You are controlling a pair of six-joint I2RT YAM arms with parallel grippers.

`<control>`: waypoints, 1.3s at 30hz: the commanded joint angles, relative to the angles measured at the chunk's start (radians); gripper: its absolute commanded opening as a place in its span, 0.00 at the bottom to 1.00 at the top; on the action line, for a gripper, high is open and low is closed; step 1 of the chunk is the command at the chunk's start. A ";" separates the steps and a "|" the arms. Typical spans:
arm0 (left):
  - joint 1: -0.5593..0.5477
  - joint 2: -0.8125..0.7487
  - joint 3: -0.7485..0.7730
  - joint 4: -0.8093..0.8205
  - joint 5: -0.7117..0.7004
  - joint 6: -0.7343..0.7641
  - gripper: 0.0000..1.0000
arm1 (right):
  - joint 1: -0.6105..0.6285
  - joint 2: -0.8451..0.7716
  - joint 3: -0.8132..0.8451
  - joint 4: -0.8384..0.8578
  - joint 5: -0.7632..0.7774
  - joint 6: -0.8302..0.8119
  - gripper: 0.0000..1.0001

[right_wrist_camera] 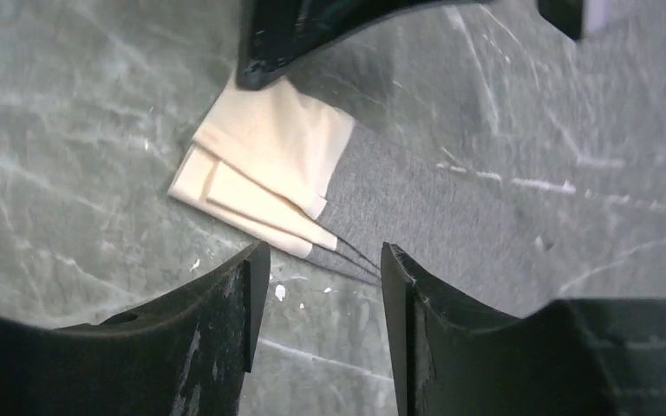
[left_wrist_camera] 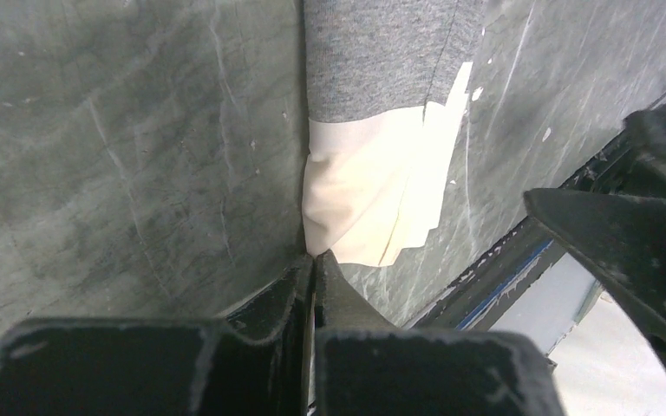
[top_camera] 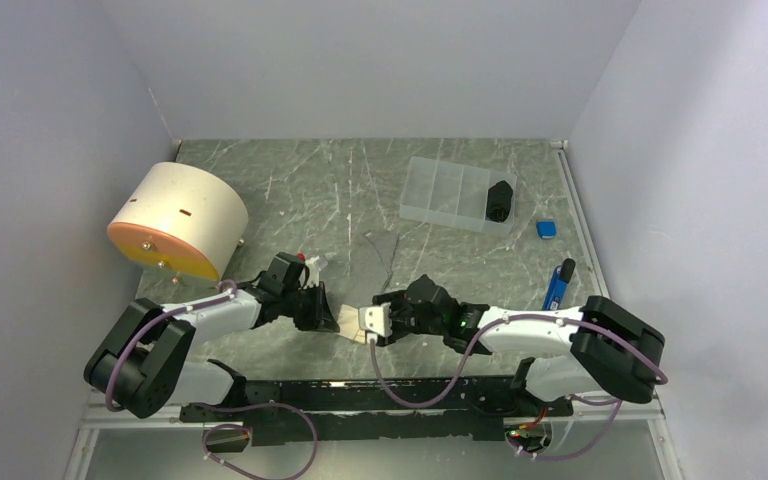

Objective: Roll the underwear
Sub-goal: Roll the underwear to the center of the board.

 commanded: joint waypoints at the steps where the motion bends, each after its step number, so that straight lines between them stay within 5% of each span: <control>1: 0.000 0.002 0.018 -0.015 0.011 0.033 0.05 | 0.039 0.050 0.024 -0.049 -0.070 -0.397 0.52; 14: -0.001 0.004 0.008 -0.005 0.014 0.022 0.05 | 0.134 0.173 -0.003 0.005 -0.051 -0.551 0.51; 39: -0.001 0.005 0.020 -0.025 0.009 0.034 0.05 | 0.154 0.275 0.033 0.003 -0.101 -0.545 0.35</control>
